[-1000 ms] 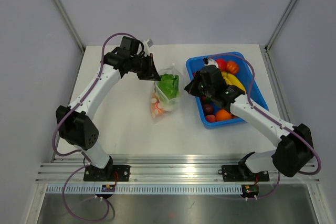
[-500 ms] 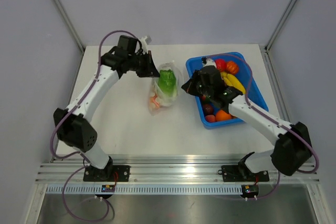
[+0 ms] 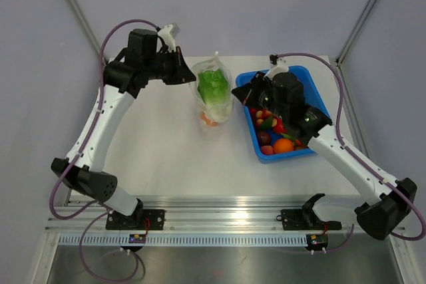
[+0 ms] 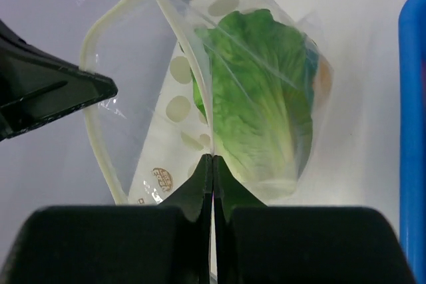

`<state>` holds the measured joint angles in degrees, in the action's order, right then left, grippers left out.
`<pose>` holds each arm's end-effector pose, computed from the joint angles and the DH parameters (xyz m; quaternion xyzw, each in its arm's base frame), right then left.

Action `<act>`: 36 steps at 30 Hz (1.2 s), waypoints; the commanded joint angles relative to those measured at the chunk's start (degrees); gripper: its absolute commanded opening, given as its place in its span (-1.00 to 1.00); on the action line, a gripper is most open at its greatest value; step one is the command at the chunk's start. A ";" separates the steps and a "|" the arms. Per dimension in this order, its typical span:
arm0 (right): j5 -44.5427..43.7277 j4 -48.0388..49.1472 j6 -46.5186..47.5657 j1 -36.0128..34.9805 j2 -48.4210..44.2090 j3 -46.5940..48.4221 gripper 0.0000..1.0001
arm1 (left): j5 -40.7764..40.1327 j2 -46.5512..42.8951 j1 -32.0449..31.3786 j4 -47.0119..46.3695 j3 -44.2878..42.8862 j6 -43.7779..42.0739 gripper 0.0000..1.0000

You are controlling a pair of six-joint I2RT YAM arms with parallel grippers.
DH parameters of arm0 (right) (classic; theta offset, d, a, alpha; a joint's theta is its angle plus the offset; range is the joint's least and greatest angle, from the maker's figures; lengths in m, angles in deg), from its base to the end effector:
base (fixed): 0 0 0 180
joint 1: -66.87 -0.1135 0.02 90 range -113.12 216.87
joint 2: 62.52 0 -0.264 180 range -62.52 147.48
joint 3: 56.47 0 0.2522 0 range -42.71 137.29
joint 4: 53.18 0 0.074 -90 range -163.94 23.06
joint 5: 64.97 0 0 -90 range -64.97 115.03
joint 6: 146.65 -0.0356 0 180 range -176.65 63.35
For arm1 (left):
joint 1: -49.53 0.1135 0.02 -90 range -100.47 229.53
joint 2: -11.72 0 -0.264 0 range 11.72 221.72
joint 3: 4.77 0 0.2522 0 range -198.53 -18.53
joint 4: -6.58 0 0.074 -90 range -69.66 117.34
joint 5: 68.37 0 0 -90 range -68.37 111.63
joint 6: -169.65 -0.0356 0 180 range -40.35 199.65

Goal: Place the food in the zip-top bag and seal the zipper
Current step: Adjust the zipper food storage bag at the center of the board.

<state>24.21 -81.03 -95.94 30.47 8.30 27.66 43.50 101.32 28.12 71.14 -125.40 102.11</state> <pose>0.2295 0.1686 0.3934 0.0243 0.7905 0.3710 0.4867 0.2963 -0.1304 0.4484 0.0818 0.8658 -0.3285 0.3684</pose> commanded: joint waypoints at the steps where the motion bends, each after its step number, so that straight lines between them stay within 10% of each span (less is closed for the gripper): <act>1: 0.56 1.78 -1.75 -0.95 5.71 -5.92 -1.00 | -0.25 3.03 -0.39 -2.97 8.84 0.22 -1.00; 14: -2.34 -0.06 0.17 -1.04 5.38 -2.52 -1.00 | -2.54 4.97 -1.00 2.37 -2.02 -1.63 -1.00; 31: -5.68 -1.55 -0.36 -1.13 6.43 -8.24 -1.00 | -2.62 7.25 -3.63 -0.27 5.09 -1.19 -1.00; 36: -7.62 -5.33 2.02 -1.13 3.36 -4.72 -0.19 | -1.92 8.66 -5.66 -1.67 6.93 -0.22 -1.00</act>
<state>19.86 -85.25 -96.23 29.90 16.22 18.81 40.90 109.73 23.42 72.59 -118.28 101.54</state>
